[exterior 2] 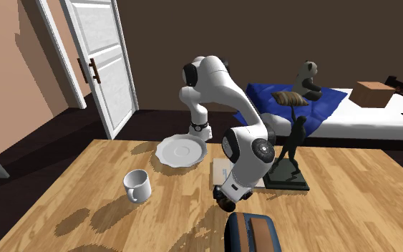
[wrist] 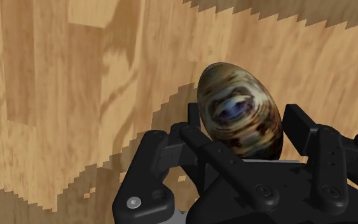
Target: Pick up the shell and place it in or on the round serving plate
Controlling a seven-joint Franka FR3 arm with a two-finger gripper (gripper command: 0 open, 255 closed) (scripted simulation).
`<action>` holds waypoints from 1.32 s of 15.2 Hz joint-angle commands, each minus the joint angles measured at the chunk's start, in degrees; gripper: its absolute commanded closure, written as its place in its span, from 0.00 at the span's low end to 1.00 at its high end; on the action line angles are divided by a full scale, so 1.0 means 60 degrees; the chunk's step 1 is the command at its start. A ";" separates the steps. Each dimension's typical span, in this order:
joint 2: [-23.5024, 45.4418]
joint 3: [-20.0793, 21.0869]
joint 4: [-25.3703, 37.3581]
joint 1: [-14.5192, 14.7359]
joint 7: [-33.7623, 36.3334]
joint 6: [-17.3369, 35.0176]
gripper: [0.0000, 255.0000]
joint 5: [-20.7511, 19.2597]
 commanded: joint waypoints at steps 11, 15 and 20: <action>-0.0312 0.0042 0.0269 -0.0002 -0.0106 -0.0581 1.00 0.0084; -0.0488 0.0064 0.0511 0.0002 -0.0179 -0.0990 1.00 0.0132; -0.0667 0.0086 0.0877 0.0015 -0.0270 -0.1523 1.00 0.0182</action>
